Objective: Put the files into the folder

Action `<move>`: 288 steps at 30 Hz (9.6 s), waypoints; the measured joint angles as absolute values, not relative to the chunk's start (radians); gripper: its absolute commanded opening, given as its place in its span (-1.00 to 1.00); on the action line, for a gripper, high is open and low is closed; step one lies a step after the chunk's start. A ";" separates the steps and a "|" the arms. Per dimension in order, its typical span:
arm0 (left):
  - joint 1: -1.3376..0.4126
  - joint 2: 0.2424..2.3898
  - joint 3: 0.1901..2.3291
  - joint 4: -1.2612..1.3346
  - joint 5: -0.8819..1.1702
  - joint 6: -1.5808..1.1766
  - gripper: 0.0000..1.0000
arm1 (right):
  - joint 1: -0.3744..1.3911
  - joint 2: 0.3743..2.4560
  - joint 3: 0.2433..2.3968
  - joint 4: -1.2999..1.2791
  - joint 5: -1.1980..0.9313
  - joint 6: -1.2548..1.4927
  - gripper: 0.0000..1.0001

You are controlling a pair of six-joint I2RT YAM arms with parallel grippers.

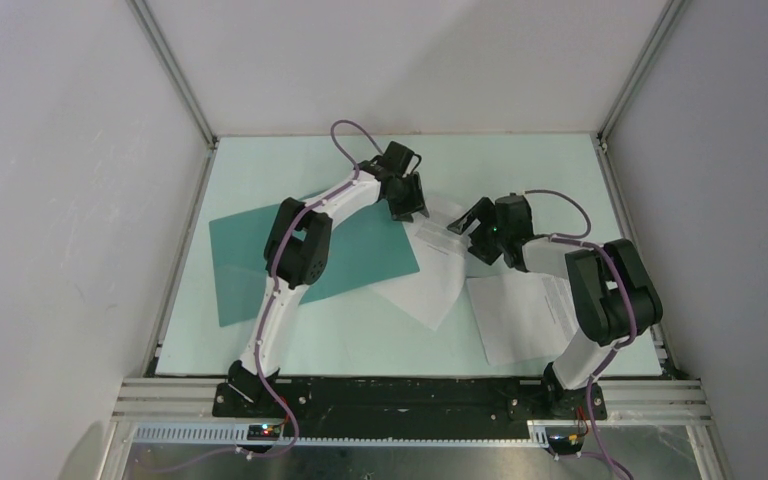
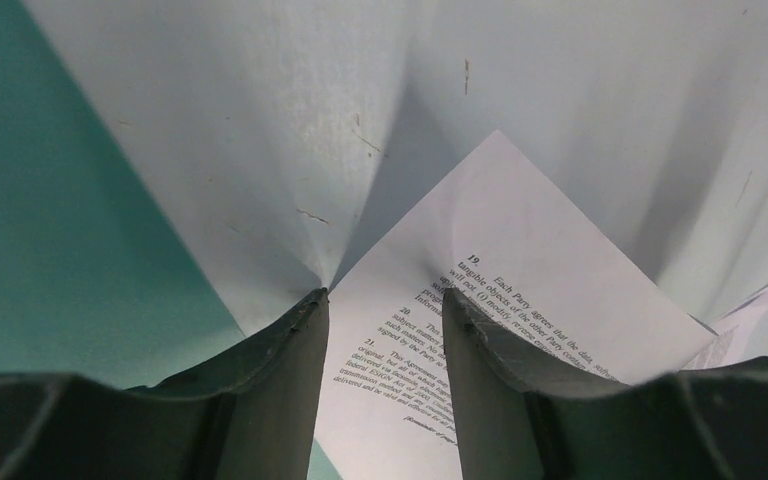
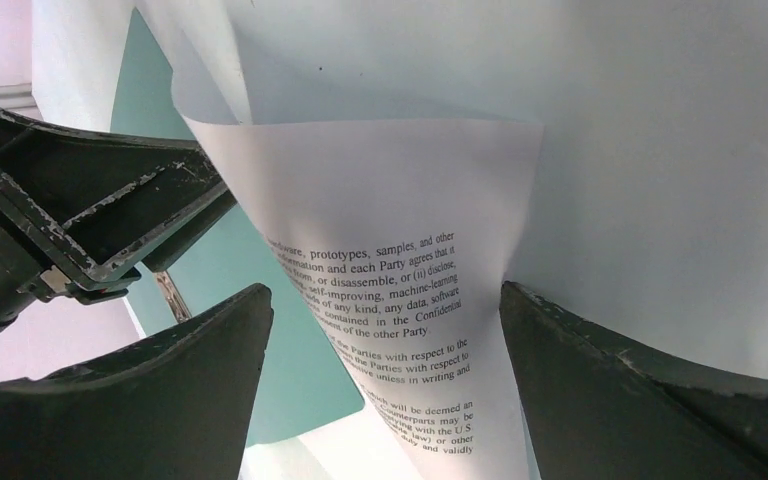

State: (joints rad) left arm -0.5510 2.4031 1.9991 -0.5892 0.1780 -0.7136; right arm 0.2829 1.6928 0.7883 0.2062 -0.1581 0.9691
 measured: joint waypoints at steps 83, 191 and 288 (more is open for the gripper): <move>-0.214 1.871 1.254 -0.583 -0.176 -0.658 -0.18 | 0.126 0.963 1.100 -0.481 -0.367 0.649 -0.99; -0.013 1.221 0.542 -0.480 -0.016 -0.817 -0.96 | 0.430 1.890 1.399 -0.241 -0.763 0.338 -1.00; -0.010 1.279 0.562 -0.427 0.003 -0.856 -1.00 | 0.612 2.239 1.723 -0.167 -0.862 0.392 -0.98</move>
